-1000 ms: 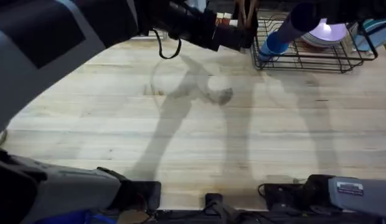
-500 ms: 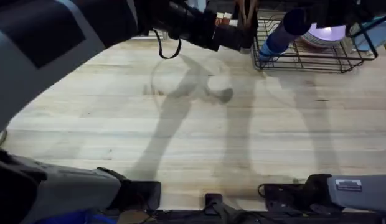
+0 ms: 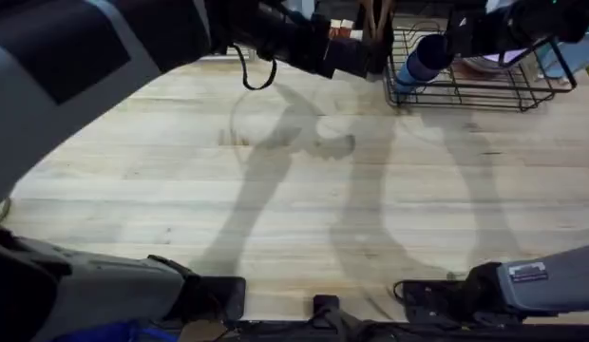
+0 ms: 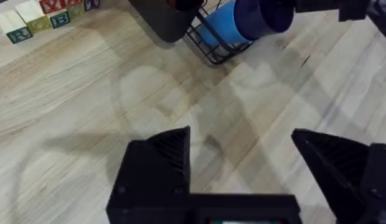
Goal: Pick up the cup on the table and put them onto the rack.
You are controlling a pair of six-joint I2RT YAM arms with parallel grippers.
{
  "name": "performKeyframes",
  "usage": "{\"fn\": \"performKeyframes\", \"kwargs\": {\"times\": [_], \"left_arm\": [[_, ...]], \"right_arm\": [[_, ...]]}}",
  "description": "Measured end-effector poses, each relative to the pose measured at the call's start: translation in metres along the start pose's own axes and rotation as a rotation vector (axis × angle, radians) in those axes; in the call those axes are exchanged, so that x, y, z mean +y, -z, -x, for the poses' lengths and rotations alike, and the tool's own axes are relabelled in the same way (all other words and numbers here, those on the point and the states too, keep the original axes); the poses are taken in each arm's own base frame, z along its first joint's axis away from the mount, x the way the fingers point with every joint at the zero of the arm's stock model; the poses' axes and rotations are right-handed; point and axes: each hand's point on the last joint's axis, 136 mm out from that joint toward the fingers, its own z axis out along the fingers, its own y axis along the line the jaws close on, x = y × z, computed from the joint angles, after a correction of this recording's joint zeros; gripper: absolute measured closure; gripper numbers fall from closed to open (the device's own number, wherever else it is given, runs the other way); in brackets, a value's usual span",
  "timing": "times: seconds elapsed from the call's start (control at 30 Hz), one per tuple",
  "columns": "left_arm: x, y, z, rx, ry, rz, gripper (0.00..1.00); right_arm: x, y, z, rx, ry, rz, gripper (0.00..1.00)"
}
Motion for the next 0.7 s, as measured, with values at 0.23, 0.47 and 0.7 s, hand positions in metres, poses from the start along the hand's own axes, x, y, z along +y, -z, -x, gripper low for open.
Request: {"fn": "performKeyframes", "kwargs": {"times": [0.23, 0.47, 0.7], "left_arm": [[0.0000, 0.0000, 0.0000, 0.000, 0.000, 0.000, 0.008], [0.0000, 0.0000, 0.0000, 0.000, 0.000, 0.000, 0.008], [0.0000, 0.0000, 0.0000, 0.000, 0.000, 0.000, 0.008]], "right_arm": [[-0.0011, -0.0042, 0.0020, -0.008, 0.001, -0.001, 0.971], [-0.0011, -0.0041, 0.0023, -0.009, 0.002, -0.001, 0.931], [-0.0013, -0.0043, 0.0029, -0.011, 0.002, -0.002, 0.761]]}}
